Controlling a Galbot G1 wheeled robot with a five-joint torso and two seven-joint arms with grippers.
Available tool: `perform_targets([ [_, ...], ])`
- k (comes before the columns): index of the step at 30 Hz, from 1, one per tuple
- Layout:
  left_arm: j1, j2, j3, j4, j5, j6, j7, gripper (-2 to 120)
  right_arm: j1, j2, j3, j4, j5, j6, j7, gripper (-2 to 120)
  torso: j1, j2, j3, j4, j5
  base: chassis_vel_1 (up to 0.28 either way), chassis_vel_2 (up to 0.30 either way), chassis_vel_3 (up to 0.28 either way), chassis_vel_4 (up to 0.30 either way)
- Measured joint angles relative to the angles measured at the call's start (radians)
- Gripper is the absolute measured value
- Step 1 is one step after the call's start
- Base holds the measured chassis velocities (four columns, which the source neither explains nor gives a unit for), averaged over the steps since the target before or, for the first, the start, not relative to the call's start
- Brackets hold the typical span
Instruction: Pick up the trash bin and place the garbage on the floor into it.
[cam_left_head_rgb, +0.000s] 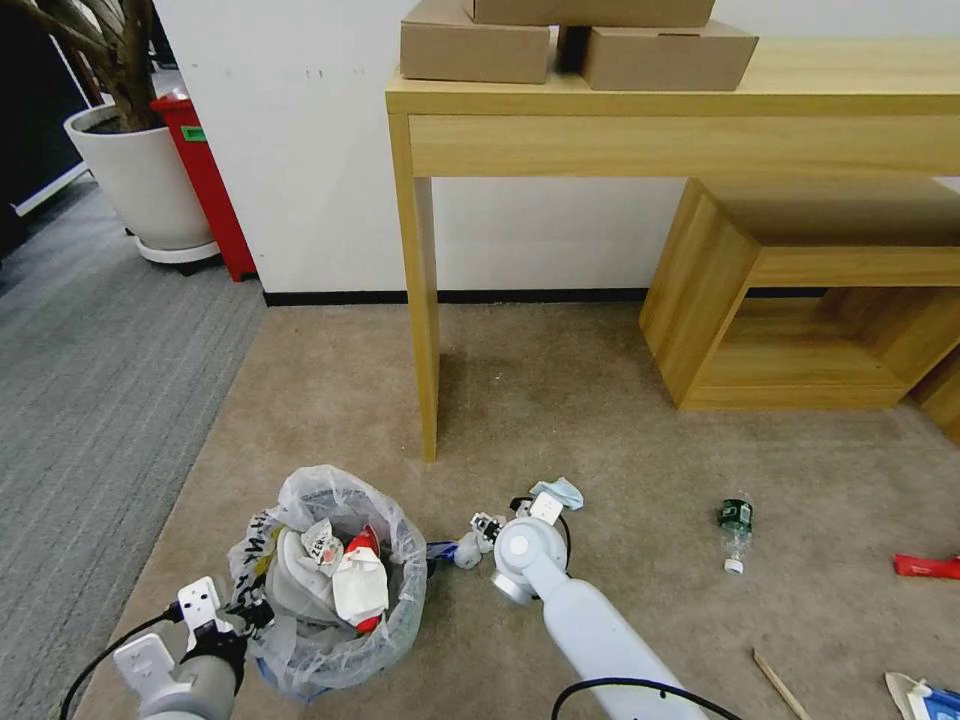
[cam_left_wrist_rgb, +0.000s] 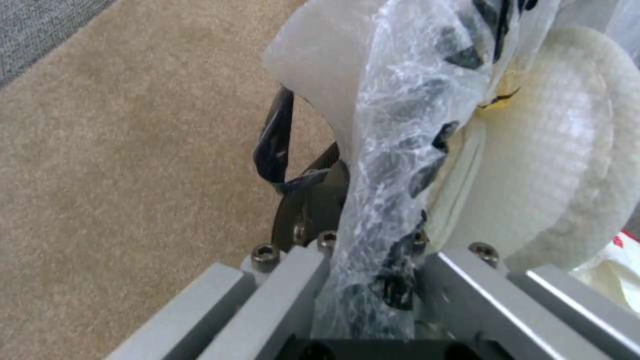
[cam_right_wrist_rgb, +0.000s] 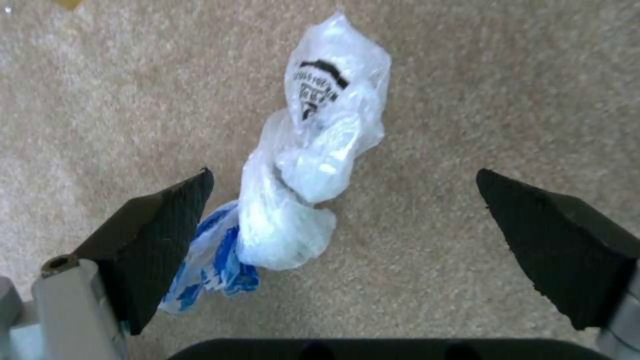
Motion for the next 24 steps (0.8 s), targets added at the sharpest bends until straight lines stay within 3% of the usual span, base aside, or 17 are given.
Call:
perform_targets([
  [16, 0.03, -0.024, -0.002, -0.018, 0.021, -0.01, 0.008, 0, 0.07, 0.098, -0.039, -0.199, -0.056, 0.016, -0.072, 100, 0.0, 0.0, 0.0, 0.0, 0.0, 0.0, 0.0, 0.0, 0.0],
  [24, 0.046, -0.023, -0.011, -0.034, 0.023, -0.018, 0.011, 0, 0.106, 0.128, -0.043, -0.303, -0.095, 0.033, -0.113, 93, 0.0, 0.0, 0.0, 0.0001, 0.0002, 0.0, 0.0, 0.0, 0.0],
])
